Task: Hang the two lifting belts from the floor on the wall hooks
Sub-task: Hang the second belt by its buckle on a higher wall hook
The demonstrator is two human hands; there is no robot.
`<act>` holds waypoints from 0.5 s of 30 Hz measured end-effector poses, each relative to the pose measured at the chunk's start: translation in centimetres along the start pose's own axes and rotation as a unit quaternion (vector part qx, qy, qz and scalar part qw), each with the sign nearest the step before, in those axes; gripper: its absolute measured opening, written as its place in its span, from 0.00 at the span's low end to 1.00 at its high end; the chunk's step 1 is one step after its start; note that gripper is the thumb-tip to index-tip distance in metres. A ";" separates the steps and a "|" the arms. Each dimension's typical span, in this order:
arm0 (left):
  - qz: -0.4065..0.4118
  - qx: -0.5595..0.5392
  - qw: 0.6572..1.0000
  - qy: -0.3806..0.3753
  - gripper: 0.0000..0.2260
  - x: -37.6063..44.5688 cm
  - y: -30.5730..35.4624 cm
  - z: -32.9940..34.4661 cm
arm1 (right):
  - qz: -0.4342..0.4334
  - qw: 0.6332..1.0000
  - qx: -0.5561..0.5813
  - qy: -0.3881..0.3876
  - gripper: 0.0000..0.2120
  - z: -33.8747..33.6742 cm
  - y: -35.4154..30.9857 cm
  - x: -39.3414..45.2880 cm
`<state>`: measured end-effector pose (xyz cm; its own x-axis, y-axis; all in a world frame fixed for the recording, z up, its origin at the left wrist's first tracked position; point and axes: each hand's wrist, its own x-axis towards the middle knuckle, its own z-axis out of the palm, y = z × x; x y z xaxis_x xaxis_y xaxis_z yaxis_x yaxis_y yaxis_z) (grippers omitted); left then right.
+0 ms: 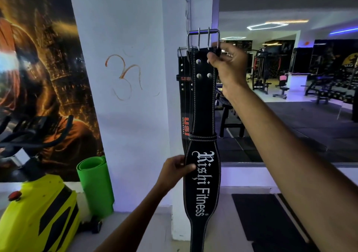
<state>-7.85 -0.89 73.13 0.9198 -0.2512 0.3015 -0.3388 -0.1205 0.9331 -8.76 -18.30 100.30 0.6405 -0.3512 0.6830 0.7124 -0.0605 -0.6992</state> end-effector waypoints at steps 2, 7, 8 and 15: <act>0.031 -0.022 0.999 0.018 0.08 1.4 2.4 0.0 | -0.005 1.000 0.001 -0.006 0.15 0.0 -0.1 0.1; 0.044 -0.011 0.998 0.035 0.06 1.7 1.8 0.7 | -0.016 1.000 0.006 -0.012 0.15 0.1 -0.9 0.5; 0.030 -0.013 0.999 0.031 0.07 1.2 0.5 0.9 | -0.017 1.000 0.009 -0.012 0.15 0.1 -1.0 0.6; -0.029 0.046 0.999 0.002 0.10 -1.9 -5.1 1.6 | -0.008 1.000 0.006 -0.013 0.16 0.0 -0.5 0.2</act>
<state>-8.18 -1.37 67.46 0.9393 -0.2374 0.2476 -0.3007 -0.2228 0.9273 -8.95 -18.31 100.75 0.6366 -0.3254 0.6991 0.7257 -0.0538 -0.6859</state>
